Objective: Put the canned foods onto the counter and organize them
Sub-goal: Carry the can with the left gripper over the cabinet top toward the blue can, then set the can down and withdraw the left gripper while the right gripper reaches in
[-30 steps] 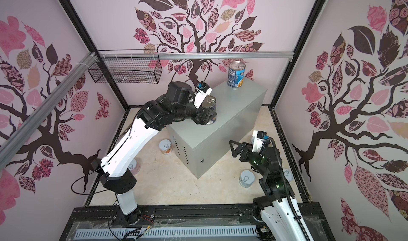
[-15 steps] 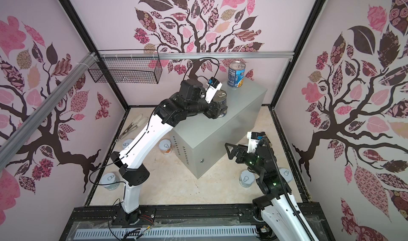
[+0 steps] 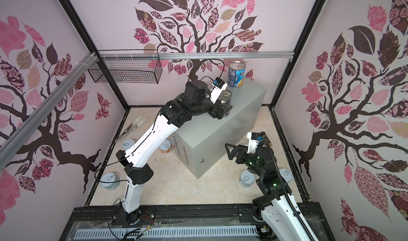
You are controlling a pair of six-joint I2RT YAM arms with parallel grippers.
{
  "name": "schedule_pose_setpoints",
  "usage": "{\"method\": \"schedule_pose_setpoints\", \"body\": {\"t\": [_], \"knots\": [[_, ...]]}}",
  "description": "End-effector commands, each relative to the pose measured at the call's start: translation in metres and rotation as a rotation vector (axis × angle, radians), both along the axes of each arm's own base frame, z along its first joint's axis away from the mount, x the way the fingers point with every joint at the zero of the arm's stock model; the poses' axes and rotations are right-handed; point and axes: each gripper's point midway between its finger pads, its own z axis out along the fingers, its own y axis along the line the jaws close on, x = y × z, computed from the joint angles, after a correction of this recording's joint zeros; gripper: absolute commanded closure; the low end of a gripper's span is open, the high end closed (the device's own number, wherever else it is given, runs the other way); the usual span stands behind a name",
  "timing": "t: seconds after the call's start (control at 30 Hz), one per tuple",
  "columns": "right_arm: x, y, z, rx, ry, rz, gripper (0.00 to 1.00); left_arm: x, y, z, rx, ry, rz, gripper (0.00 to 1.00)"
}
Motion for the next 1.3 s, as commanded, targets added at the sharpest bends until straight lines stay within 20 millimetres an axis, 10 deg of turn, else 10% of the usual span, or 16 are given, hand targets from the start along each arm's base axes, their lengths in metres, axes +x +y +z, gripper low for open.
{"method": "schedule_pose_setpoints", "body": {"t": [0.0,0.33,0.8,1.27], "knots": [[-0.004,0.000,0.011,0.006,-0.023,0.001,0.00,-0.001,0.000,0.036,-0.071,-0.089,-0.003,0.12],[-0.012,-0.010,0.034,-0.013,-0.058,-0.031,0.00,-0.025,0.012,0.074,-0.119,-0.148,-0.014,0.02],[-0.025,-0.021,0.095,-0.097,-0.144,-0.056,0.00,-0.079,0.078,0.125,-0.183,-0.175,0.028,0.02],[0.001,-0.014,0.140,-0.232,-0.178,-0.023,0.03,-0.111,0.162,0.056,-0.174,-0.051,0.184,0.02]]}}
